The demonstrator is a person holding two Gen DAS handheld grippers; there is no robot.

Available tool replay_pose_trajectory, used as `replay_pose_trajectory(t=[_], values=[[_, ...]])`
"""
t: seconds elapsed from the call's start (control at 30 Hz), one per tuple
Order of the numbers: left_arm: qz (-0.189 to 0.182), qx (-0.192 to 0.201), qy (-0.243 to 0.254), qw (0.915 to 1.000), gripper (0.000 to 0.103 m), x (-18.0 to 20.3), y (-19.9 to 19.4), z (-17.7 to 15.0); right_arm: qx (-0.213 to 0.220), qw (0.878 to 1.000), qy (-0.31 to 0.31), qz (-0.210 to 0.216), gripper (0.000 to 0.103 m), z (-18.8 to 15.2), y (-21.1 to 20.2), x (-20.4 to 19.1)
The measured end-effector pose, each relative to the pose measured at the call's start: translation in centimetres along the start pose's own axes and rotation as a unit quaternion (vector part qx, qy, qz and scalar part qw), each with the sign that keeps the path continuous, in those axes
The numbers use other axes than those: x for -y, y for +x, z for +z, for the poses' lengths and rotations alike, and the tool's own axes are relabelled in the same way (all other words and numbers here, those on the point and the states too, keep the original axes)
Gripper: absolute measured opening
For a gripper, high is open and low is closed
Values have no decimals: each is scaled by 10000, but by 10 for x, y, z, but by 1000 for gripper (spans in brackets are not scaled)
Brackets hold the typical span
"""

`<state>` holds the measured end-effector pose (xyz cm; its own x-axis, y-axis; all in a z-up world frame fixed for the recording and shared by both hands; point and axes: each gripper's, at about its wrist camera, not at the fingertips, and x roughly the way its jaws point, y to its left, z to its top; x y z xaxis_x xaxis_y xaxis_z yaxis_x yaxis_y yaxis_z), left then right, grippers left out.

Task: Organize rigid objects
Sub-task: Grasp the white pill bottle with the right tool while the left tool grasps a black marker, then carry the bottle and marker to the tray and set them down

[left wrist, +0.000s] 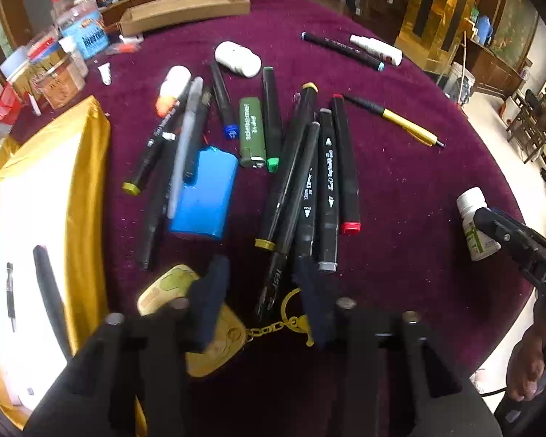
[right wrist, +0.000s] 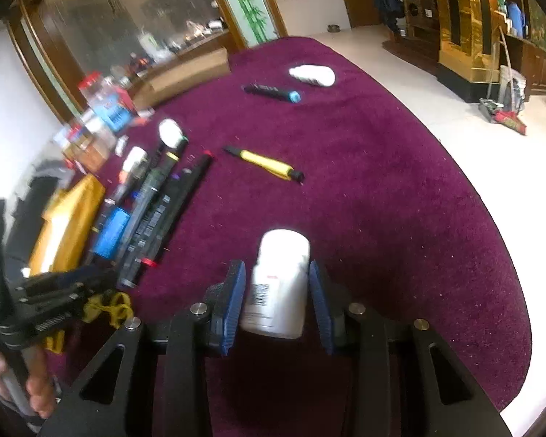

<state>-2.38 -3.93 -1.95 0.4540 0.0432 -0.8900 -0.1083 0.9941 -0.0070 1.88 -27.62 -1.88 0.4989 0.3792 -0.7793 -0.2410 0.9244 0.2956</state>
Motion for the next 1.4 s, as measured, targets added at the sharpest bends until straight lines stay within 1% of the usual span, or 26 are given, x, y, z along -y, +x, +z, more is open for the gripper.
replay_pose_trajectory(t=[0.03,0.1,0.17,0.3,0.37,0.43,0.5,0.57,0.63,0.7,0.83,0.93,1.0,1.03,1.1,1.13,1.17,1.2,1.23,1.3,1.33,1.4], values=[[-78,1,-46,10000,23,-2,0,1,-53,10000,11,23,32,-1,4,-1],[-205,-57,-62,9998,14,-3,2,4,-154,9998,49,94,30,-2,12,-8],[-287,-131,-133,9994,14,-8,5,7,-106,9999,-68,9,30,-2,15,-16],[-348,-233,-28,9991,15,-12,7,7,-164,9997,-123,147,30,-1,22,-32],[-286,-378,98,9988,15,-9,15,8,-190,9996,-101,156,30,0,27,-36],[-138,-320,238,9991,15,-3,15,7,-167,9997,-163,56,30,2,30,-42],[-137,-272,268,9992,14,-1,14,7,-133,9998,-170,-1,30,2,31,-44],[-231,-235,266,9991,13,-2,13,5,-63,9996,-275,-59,30,-1,30,-45],[-399,-195,229,9988,9,-4,8,4,-27,9996,-273,-64,30,-1,30,-47],[-571,-65,127,9983,8,-8,2,6,-25,9997,-234,-53,30,-1,30,-46],[-808,189,-107,9965,8,-16,-12,7,-41,9999,11,110,30,0,28,-41],[-909,276,-236,9952,8,-22,-21,5,-54,9993,250,261,30,1,26,-40],[-1099,397,-384,9924,8,-30,-33,4,20,9980,370,503,30,2,20,-45],[-1173,504,-541,9903,8,-37,-41,3,110,9975,340,608,30,2,14,-51],[-1184,741,-831,9867,8,-55,-60,-2,268,9959,217,837,30,1,5,-67],[-1196,835,-981,9844,8,-64,-69,-5,300,9943,164,1012,30,1,1,-76],[-1208,890,-1099,9826,8,-72,-74,-8,296,9912,75,1289,30,0,-4,-89],[-1201,997,-1319,9789,8,-87,-85,-15,279,9878,-49,1529,30,1,-7,-103],[-1137,1067,-1461,9769,8,-97,-91,-19,267,9844,-200,1730,30,1,-10,-117],[-778,1127,-1844,9733,8,-123,-100,-31,239,9753,-613,2110,30,-1,-14,-153],[-558,1101,-2083,9702,8,-139,-103,-37,210,9710,-801,2242,30,-3,-14,-168],[-331,1023,-2399,9648,8,-164,-103,-48,82,9624,-1155,2458,30,-6,-12,-203]])
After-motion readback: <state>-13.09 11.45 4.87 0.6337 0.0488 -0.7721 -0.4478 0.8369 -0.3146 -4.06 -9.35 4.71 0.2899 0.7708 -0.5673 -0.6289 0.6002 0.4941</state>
